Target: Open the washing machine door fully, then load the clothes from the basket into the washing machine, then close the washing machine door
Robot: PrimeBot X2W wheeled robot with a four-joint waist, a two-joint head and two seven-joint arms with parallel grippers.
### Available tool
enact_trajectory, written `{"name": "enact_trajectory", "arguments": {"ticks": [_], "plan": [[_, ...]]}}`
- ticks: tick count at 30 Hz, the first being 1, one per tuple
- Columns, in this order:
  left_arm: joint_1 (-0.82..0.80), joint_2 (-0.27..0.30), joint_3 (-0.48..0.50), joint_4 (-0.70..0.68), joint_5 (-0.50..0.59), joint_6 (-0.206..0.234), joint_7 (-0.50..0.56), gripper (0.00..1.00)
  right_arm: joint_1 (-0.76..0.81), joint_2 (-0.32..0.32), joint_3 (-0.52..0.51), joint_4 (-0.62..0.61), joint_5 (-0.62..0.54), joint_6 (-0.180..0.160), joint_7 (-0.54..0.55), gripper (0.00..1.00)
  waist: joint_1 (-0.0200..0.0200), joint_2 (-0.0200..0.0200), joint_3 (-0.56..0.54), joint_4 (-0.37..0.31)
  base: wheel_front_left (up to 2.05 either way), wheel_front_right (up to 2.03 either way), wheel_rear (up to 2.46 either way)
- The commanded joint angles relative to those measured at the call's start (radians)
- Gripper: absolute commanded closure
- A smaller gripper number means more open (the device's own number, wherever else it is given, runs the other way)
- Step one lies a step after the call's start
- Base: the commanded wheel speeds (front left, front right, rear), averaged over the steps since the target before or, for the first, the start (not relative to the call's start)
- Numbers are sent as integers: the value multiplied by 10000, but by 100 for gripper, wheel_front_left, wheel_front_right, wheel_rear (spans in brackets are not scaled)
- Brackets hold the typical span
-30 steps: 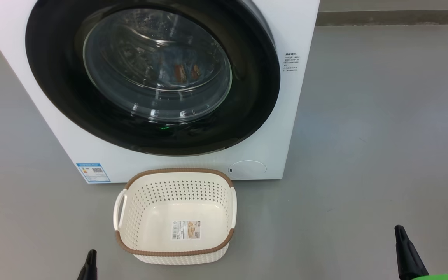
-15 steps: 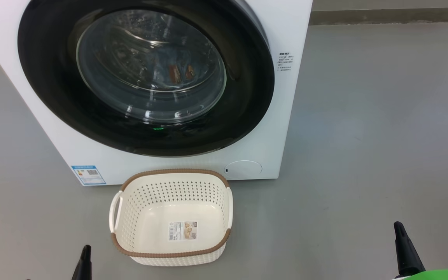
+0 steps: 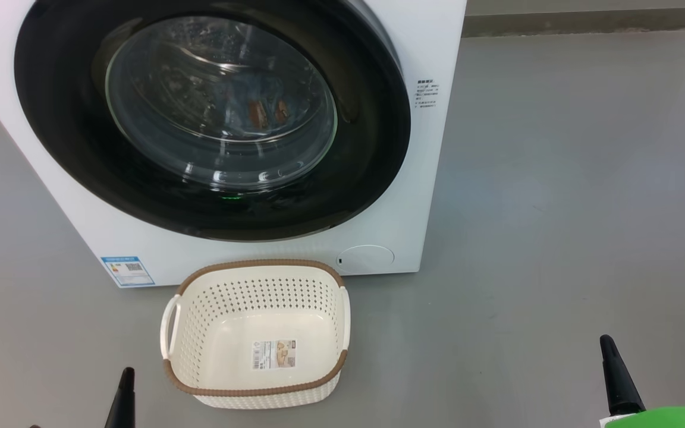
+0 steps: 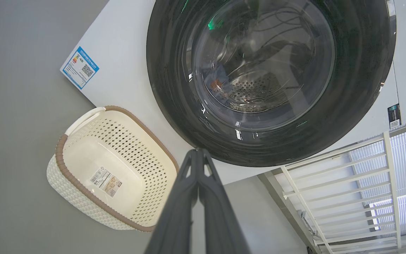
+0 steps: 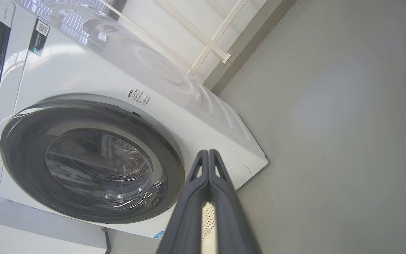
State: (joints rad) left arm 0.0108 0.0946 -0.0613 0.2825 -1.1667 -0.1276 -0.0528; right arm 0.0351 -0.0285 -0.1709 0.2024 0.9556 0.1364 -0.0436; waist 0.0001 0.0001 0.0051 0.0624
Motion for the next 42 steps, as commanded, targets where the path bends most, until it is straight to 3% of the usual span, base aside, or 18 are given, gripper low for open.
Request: {"name": "enact_trajectory", "arguments": {"ticks": [1, 42], "plan": [[-512, 119, 332, -278, -275, -18, 82, 100, -512, -120, 217, -188, 454, -34, 104, 100, -1, -1, -1, -26, 0, 0, 0], [-1046, -236, 1342, -359, -3735, -28, 1248, 100, -1254, -199, 507, 306, 5366, -53, 1284, 100, -1, -1, -17, -509, 0, 0, 0]]}}
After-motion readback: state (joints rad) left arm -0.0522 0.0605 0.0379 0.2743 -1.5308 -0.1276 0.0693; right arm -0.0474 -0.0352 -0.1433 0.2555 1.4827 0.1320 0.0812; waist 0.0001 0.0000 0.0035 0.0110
